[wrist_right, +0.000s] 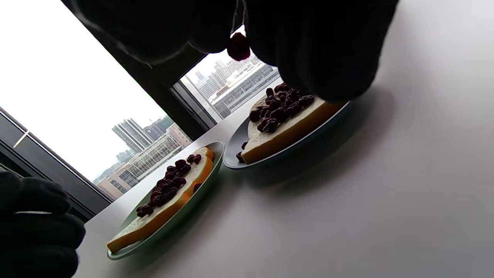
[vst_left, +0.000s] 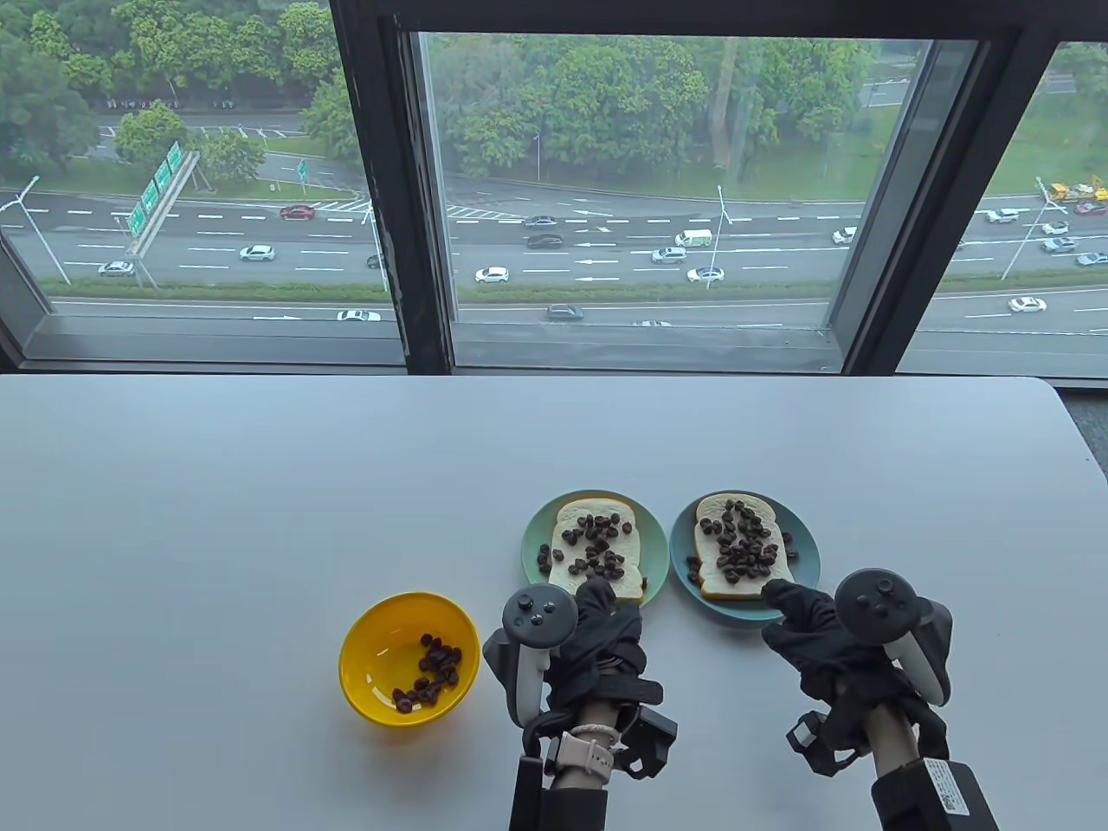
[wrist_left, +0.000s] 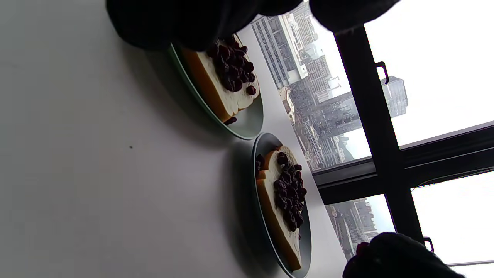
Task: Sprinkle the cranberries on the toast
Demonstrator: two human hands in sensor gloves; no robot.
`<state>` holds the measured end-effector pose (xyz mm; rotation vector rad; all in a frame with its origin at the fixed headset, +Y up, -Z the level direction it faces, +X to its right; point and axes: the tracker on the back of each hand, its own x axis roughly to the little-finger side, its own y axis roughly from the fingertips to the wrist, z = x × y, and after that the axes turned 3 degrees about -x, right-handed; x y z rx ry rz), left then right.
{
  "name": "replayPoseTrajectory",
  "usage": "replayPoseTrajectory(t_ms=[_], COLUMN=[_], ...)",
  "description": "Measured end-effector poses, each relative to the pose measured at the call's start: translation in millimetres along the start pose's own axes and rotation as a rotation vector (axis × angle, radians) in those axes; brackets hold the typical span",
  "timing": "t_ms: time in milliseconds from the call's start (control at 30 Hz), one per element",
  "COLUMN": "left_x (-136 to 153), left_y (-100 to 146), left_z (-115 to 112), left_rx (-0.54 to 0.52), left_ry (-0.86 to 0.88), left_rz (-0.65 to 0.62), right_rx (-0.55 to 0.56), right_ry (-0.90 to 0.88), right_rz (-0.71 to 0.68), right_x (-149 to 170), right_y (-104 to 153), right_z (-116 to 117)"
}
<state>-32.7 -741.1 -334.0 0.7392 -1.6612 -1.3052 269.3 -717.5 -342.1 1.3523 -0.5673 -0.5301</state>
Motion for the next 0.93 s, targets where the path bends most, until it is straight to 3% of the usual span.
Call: replayPoseTrajectory(t_ms=[100,233,267,333,467,633,933], left_x=[-5.2,-21.3,-22.2,-19.0,-11.4,-11.3,-2.5], left_y=[3.6,7.6,7.7,5.5,0.5,-0.6,-5.9], left_z=[2.9,-0.7,-2.6,-8.9,-11.8,-12.7,-17.0], left_rx=[-0.087,-0.176,-0.169,-0.110,-0.031,-0.014,0.048], left_ry=[-0.161,-0.667,-0.715,-0.683,-0.511,-0.667,-0.635], left_rz=[-0.020,-0.111,-0.116,-0.126,-0.111,-0.113,-0.069], right_rx=[0.069,0.230,0.248,0.266,0.236,0.134,0.031], right_ry=[0.089,0.450,0.516,0.686,0.790,0.781,0.737], right_rz=[-0.020,-0.056,-0.070,-0.087,-0.078,0.002,0.036], right_x=[-5.5,-16.7,-18.4,-20.9,-17.3,-5.2,-0.2], right_y=[2.4,5.1,5.7,8.0,6.6,2.5,0.6], right_z=[0.4,0.9,1.7,5.6,11.2,15.6,21.5])
